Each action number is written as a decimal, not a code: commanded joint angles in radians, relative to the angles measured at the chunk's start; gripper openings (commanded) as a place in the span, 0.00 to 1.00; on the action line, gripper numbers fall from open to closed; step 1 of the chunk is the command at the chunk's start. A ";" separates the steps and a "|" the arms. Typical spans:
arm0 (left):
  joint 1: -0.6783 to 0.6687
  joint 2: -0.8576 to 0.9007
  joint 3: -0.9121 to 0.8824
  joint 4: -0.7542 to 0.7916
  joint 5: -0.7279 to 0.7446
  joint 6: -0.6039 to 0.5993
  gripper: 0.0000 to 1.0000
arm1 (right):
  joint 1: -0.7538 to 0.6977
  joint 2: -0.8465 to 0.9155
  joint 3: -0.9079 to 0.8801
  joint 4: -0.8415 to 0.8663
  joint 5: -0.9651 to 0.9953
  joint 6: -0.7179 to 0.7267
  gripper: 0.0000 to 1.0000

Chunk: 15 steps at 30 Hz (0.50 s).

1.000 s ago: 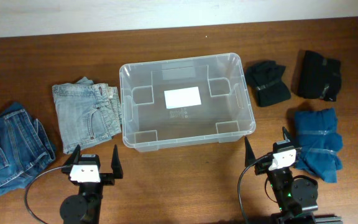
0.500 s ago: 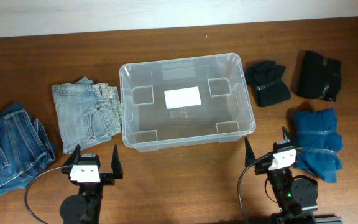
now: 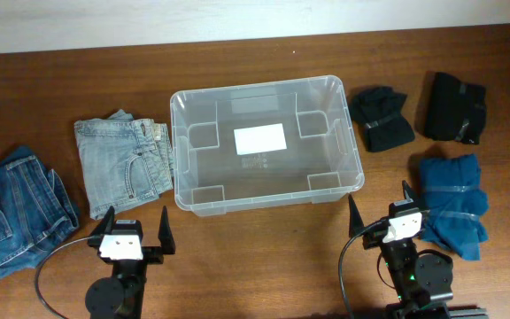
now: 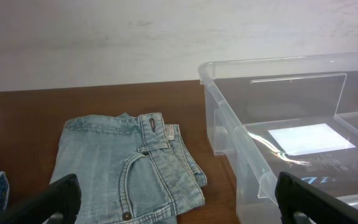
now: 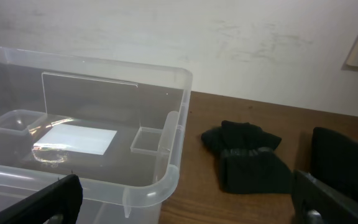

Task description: Pack container

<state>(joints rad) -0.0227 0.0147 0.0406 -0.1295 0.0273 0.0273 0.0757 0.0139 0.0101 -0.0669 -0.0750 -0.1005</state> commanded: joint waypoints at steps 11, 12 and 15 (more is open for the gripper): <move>0.006 -0.008 -0.008 0.004 0.011 0.015 0.99 | 0.009 -0.010 -0.005 -0.005 0.012 0.012 0.98; 0.006 -0.008 -0.008 0.004 0.011 0.015 0.99 | 0.009 -0.010 -0.005 -0.005 0.010 0.012 0.99; 0.006 -0.008 -0.008 0.004 0.011 0.015 0.99 | 0.009 -0.011 -0.005 -0.005 0.000 0.012 0.99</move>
<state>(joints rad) -0.0227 0.0147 0.0406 -0.1299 0.0273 0.0273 0.0757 0.0139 0.0101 -0.0669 -0.0753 -0.1001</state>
